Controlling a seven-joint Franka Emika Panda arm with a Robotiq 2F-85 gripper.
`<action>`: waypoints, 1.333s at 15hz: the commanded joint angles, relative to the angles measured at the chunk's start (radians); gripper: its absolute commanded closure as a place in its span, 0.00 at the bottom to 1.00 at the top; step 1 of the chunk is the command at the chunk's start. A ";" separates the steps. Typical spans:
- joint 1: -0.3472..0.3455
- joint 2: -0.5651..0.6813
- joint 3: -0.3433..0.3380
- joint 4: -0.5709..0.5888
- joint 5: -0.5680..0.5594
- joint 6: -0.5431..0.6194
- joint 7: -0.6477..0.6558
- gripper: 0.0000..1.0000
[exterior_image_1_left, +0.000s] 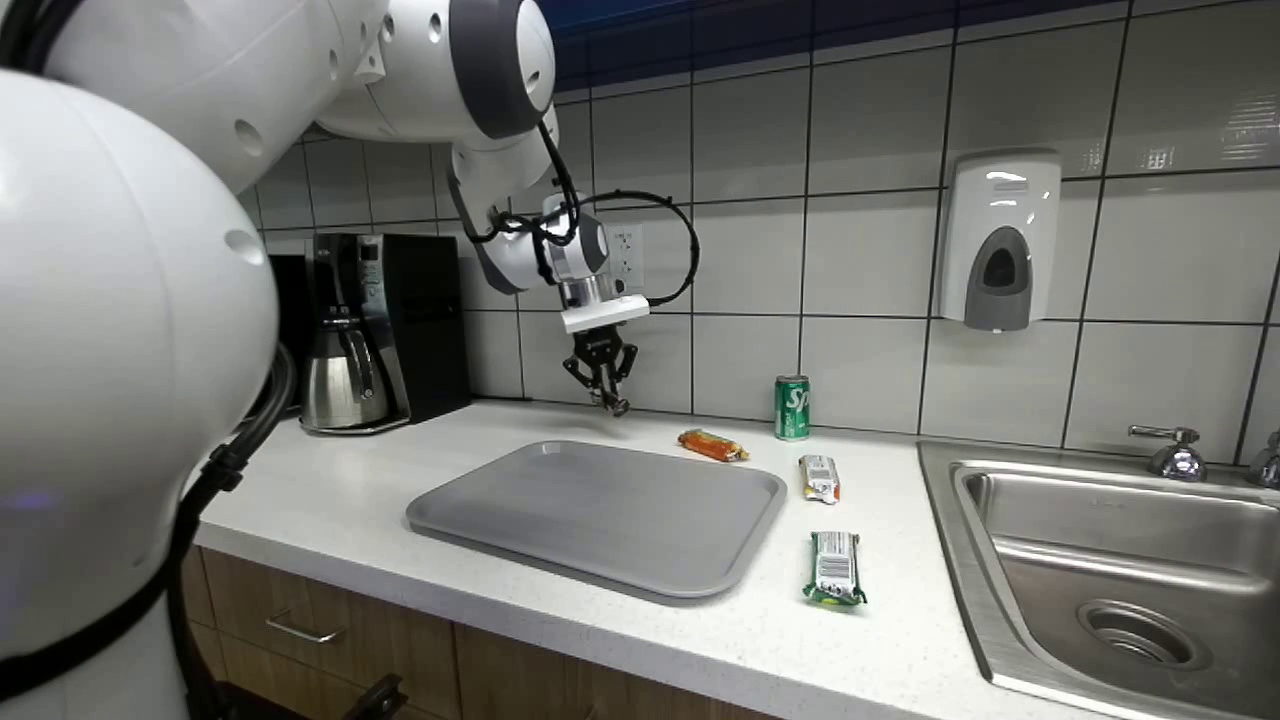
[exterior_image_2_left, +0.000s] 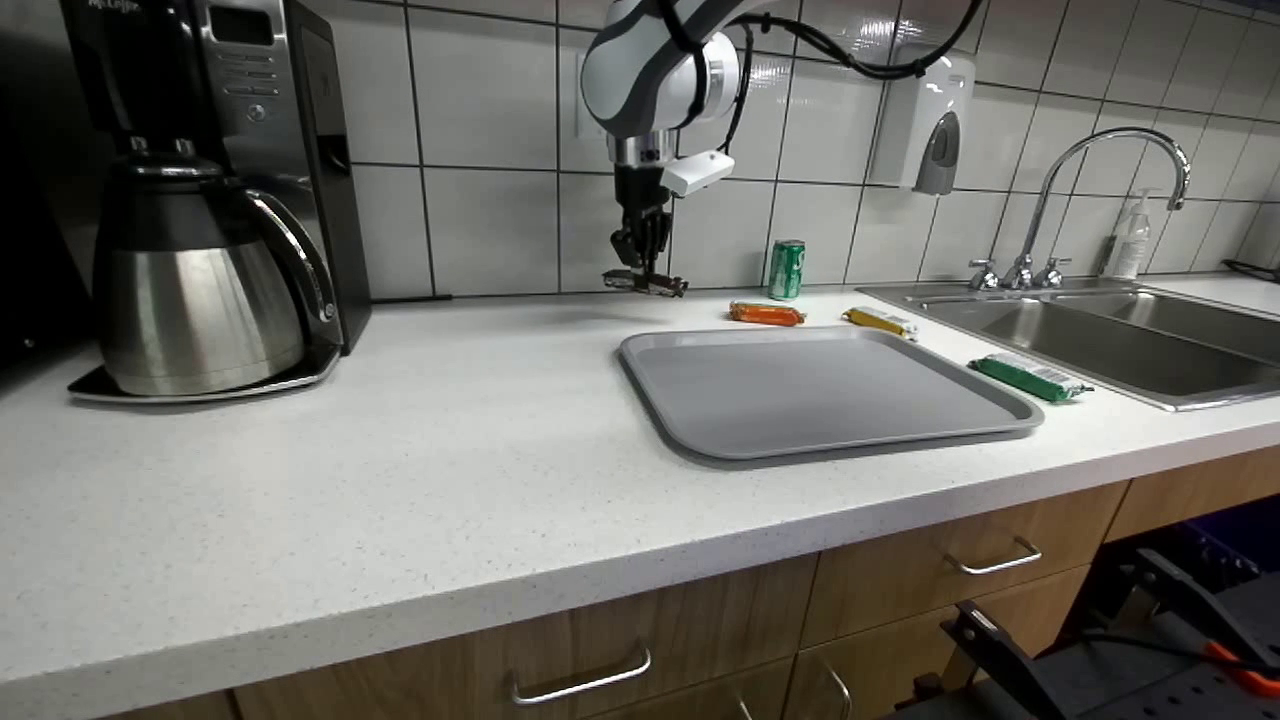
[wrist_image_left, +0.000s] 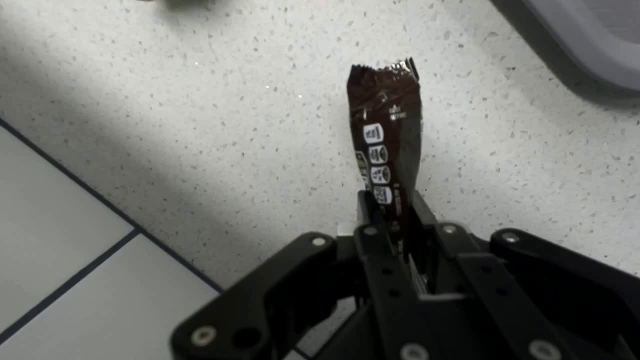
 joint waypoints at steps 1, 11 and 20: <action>0.001 -0.095 -0.009 -0.133 -0.017 0.025 0.051 0.96; 0.002 -0.247 -0.011 -0.381 -0.043 0.084 0.094 0.96; -0.012 -0.424 -0.003 -0.628 -0.050 0.156 0.110 0.96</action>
